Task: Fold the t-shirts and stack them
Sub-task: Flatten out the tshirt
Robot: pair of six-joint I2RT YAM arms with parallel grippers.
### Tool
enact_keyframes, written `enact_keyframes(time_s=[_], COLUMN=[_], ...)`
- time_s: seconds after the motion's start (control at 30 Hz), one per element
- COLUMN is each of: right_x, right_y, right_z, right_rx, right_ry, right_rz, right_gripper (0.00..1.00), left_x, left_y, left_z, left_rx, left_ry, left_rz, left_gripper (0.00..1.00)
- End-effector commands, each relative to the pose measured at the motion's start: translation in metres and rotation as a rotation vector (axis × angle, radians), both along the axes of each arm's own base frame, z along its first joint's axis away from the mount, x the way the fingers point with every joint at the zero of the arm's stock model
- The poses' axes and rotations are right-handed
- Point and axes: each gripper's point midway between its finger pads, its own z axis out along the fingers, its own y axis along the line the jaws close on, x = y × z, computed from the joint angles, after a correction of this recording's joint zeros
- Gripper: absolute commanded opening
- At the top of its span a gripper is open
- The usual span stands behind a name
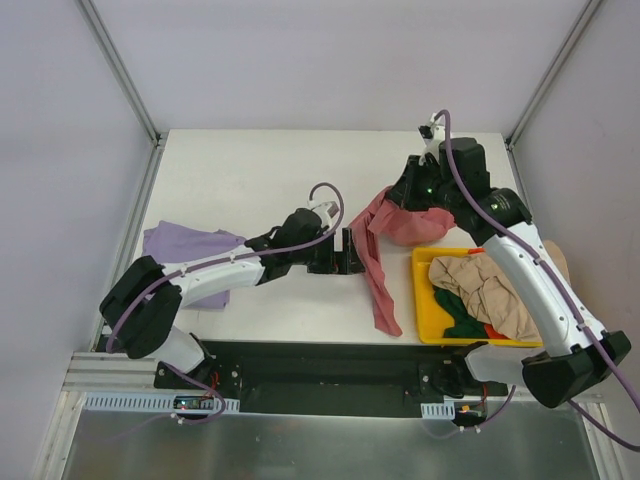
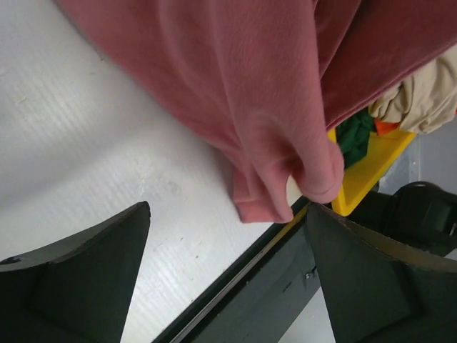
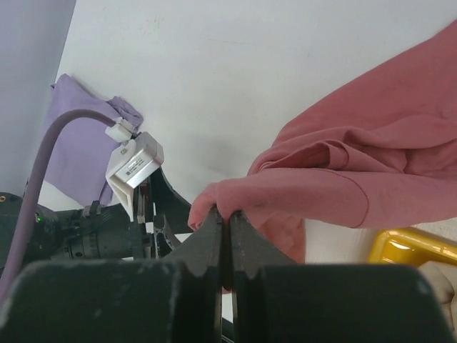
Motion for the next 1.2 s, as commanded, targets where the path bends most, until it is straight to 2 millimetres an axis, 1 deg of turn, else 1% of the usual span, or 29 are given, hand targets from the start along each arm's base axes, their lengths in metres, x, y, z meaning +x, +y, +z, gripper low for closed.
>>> enact_keyframes(time_s=[0.0,0.07,0.2,0.27,0.33,0.4,0.47,0.5,0.6,0.67,0.7,0.73,0.77,0.8,0.87,0.9,1.0,1.03,1.1,1.17], right_x=[0.001,-0.001,-0.004,-0.004,-0.004,-0.005,-0.005,-0.006,-0.006,-0.006,-0.006,-0.006,-0.003,-0.003,-0.003,-0.004,-0.010,-0.013,-0.019,-0.025], right_y=[-0.002,-0.004,-0.010,-0.011,-0.011,-0.009,-0.009,-0.010,-0.017,-0.025,-0.030,-0.036,-0.047,-0.055,-0.073,-0.082,-0.109,-0.116,-0.124,-0.127], right_z=[0.017,0.012,0.003,0.000,-0.001,-0.001,0.001,0.001,0.007,0.010,0.011,0.013,0.013,0.014,0.013,0.013,0.011,0.010,0.003,-0.007], right_rx=[0.036,0.026,-0.004,-0.006,-0.001,0.002,0.005,0.004,-0.008,-0.022,-0.031,-0.042,-0.060,-0.071,-0.102,-0.118,-0.158,-0.164,-0.176,-0.176], right_ry=[-0.067,-0.060,-0.051,-0.048,-0.049,-0.049,-0.055,-0.057,-0.081,-0.098,-0.102,-0.109,-0.115,-0.121,-0.126,-0.132,-0.146,-0.146,-0.143,-0.128], right_rz=[-0.024,-0.026,-0.043,-0.046,-0.045,-0.039,-0.036,-0.039,-0.061,-0.088,-0.104,-0.124,-0.168,-0.193,-0.253,-0.283,-0.363,-0.383,-0.403,-0.405], right_gripper=[0.00,0.00,0.00,0.00,0.01,0.00,0.00,0.00,0.00,0.00,0.00,0.00,0.00,0.00,0.00,0.00,0.00,0.00,0.00,0.00], left_x=[0.026,0.031,0.033,0.036,0.036,0.034,0.033,0.036,0.039,0.041,0.042,0.042,0.043,0.046,0.053,0.060,0.083,0.092,0.107,0.119], left_y=[-0.033,-0.036,-0.042,-0.043,-0.048,-0.054,-0.056,-0.056,-0.049,-0.040,-0.034,-0.027,-0.018,-0.008,0.017,0.033,0.090,0.109,0.142,0.163], left_z=[0.044,0.044,0.049,0.045,0.041,0.034,0.021,0.018,0.011,0.011,0.012,0.011,0.011,0.014,0.017,0.017,0.023,0.024,0.023,0.022], left_rx=[-0.198,-0.212,-0.241,-0.231,-0.211,-0.191,-0.141,-0.122,-0.063,-0.033,-0.020,0.002,0.025,0.048,0.108,0.134,0.180,0.191,0.228,0.247], left_ry=[-0.041,-0.005,0.019,0.029,0.061,0.089,0.110,0.112,0.095,0.068,0.047,0.029,0.008,-0.023,-0.068,-0.087,-0.121,-0.128,-0.124,-0.119], left_rz=[0.063,0.093,0.094,0.108,0.097,0.087,0.087,0.092,0.111,0.132,0.141,0.157,0.173,0.203,0.263,0.304,0.443,0.482,0.543,0.576], left_gripper=[0.87,0.84,0.77,0.74,0.69,0.58,0.52,0.44,0.29,0.20,0.16,0.09,0.01,0.00,0.00,0.00,0.00,0.00,0.00,0.00])
